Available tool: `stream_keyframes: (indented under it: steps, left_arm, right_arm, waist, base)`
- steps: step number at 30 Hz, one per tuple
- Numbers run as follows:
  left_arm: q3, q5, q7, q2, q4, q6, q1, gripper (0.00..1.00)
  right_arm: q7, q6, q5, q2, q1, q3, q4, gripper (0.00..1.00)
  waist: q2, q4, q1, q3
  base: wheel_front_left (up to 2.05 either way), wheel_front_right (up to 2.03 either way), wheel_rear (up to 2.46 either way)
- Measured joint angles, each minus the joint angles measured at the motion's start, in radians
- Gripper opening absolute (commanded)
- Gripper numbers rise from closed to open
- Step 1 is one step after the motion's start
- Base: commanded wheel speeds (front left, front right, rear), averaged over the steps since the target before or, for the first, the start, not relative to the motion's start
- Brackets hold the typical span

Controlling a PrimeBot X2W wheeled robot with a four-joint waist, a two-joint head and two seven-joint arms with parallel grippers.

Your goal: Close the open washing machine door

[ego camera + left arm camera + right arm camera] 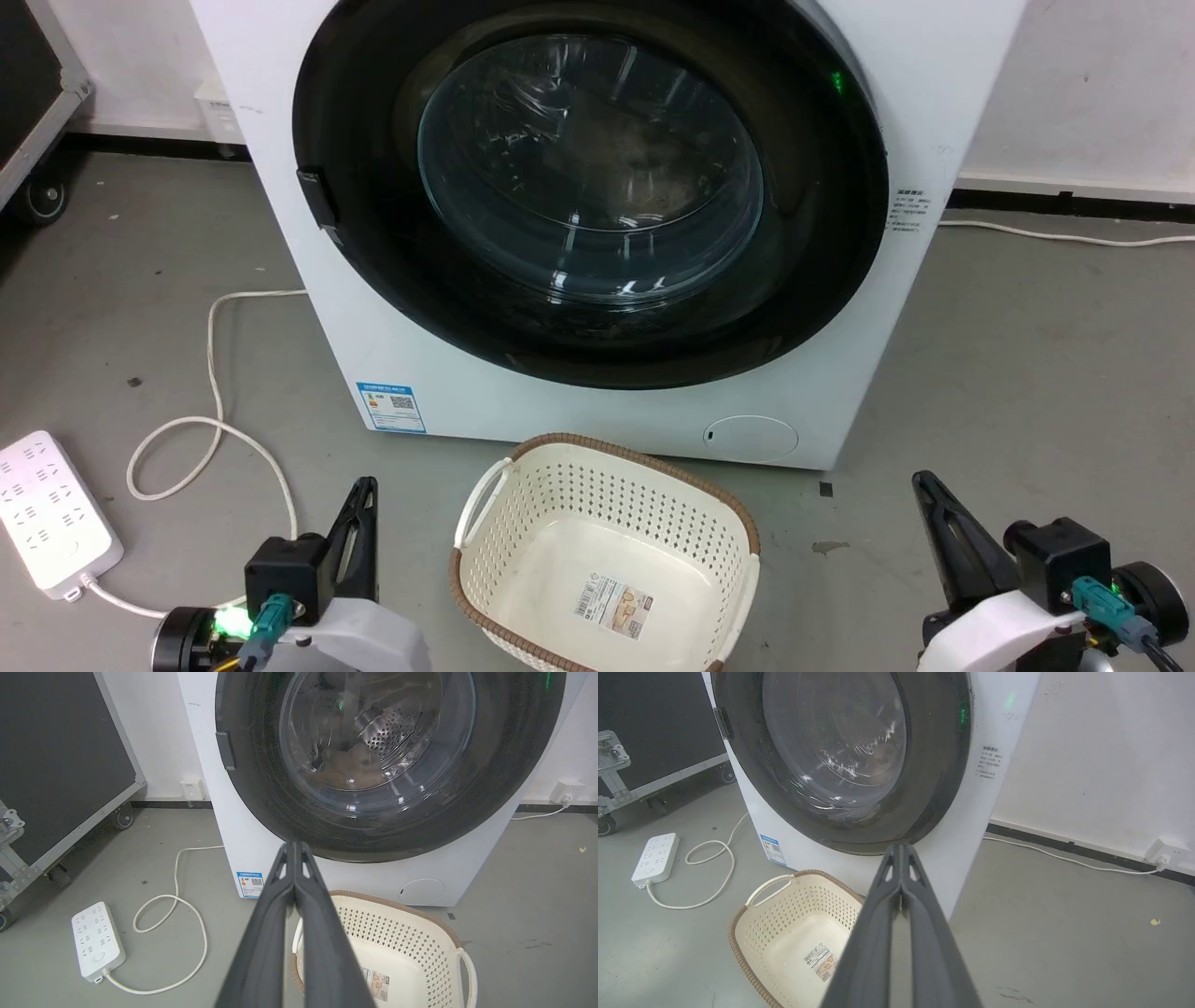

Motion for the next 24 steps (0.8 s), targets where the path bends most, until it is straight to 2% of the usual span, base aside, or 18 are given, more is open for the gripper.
stream_keyframes:
  steps: [24]
  left_arm:
    - [0.010,0.023,0.032,-0.002,-0.016,0.009,-0.004,0.00]
  right_arm:
    - [0.026,0.000,0.002,0.003,-0.002,0.008,-0.013,0.00]
  waist:
    - [0.0000,0.000,0.0000,0.003]
  base:
    - [0.00,0.00,0.00]
